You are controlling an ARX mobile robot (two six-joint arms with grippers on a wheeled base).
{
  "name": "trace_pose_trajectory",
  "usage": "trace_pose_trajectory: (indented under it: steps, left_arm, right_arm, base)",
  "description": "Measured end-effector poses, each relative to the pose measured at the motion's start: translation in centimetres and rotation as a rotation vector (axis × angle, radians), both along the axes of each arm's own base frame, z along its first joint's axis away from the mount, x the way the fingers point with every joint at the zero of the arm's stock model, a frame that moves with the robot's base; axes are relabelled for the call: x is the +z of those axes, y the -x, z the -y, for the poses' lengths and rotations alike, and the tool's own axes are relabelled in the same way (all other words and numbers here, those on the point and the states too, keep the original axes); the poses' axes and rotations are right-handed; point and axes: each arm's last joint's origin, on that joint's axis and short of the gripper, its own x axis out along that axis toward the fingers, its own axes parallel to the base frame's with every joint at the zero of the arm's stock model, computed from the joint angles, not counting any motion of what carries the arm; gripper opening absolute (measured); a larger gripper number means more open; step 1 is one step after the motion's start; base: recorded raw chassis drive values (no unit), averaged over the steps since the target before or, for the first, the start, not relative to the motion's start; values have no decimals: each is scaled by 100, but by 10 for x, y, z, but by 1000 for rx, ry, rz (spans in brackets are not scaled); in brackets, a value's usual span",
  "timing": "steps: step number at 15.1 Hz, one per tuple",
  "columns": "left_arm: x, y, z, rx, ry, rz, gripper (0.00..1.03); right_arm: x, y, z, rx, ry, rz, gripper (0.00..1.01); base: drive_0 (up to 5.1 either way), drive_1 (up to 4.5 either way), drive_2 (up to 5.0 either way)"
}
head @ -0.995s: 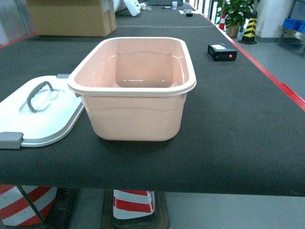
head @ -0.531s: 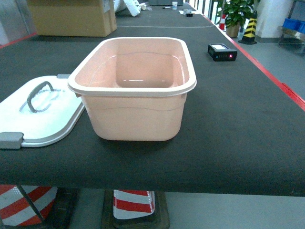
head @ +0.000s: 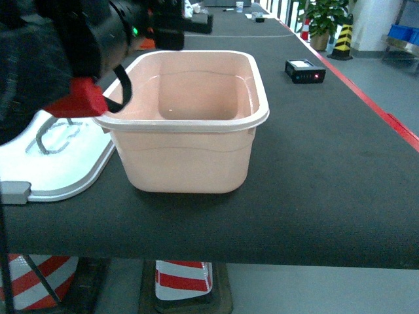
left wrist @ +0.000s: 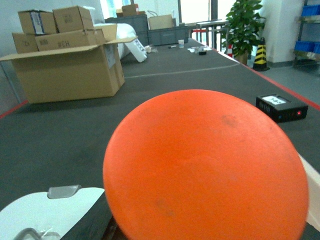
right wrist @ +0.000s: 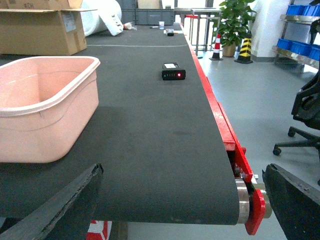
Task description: Pick capacitor and pack into box
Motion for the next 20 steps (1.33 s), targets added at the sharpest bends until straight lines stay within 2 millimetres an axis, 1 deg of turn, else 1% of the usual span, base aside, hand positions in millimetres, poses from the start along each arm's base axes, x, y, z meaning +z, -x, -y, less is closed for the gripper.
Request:
trace_pose_trajectory:
  steps: [1, 2, 3, 5, 6, 7, 8, 9, 10, 12, 13, 16, 17, 18, 19, 20]
  left_arm:
    - [-16, -14, 4, 1, -2, -17, 44]
    - [-27, -20, 6, 0, 4, -40, 55]
    - [-29, -20, 6, 0, 9, -45, 66]
    - [-21, -22, 5, 3, 24, -18, 90]
    - [-22, -22, 5, 2, 24, -20, 100]
    - [-22, -22, 5, 2, 25, -21, 97]
    - [-22, -22, 5, 2, 26, -20, 98]
    - [-22, -17, 0, 57, 26, -31, 98]
    - [-26, -1, -15, 103, 23, -54, 98]
    - [-24, 15, -35, 163, 27, -52, 98]
    - [-23, 18, -43, 184, 30, -52, 98]
    - [-7, 30, -76, 266, 63, -8, 98]
    - [-3, 33, -84, 283, 68, 1, 98]
    - [3, 38, -100, 328, 77, 25, 98]
    - [5, 45, -124, 391, 80, 43, 98]
    - [-6, 45, -144, 425, 66, 21, 98]
  right_arm:
    - [0, 0, 0, 0, 0, 0, 98]
    - [0, 0, 0, 0, 0, 0, 98]
    - [0, 0, 0, 0, 0, 0, 98]
    - [0, 0, 0, 0, 0, 0, 98]
    - [0, 0, 0, 0, 0, 0, 98]
    - [0, 0, 0, 0, 0, 0, 98]
    - [0, 0, 0, 0, 0, 0, 98]
    - [0, 0, 0, 0, 0, 0, 98]
    - [0, 0, 0, 0, 0, 0, 98]
    - [0, 0, 0, 0, 0, -1, 98]
    - [0, 0, 0, 0, 0, 0, 98]
    - [0, 0, 0, 0, 0, 0, 98]
    - [0, 0, 0, 0, 0, 0, 98]
    - [0, 0, 0, 0, 0, 0, 98]
    - [0, 0, 0, 0, 0, 0, 98]
    - [0, 0, 0, 0, 0, 1, 98]
  base:
    - [0, 0, 0]
    - [0, 0, 0]
    - [0, 0, 0]
    - [0, 0, 0]
    - [0, 0, 0]
    - [0, 0, 0]
    - [0, 0, 0]
    - [0, 0, 0]
    - [0, 0, 0]
    - [0, 0, 0]
    - [0, 0, 0]
    - [0, 0, 0]
    - [0, 0, 0]
    - [0, 0, 0]
    - [0, 0, 0]
    - [0, 0, 0]
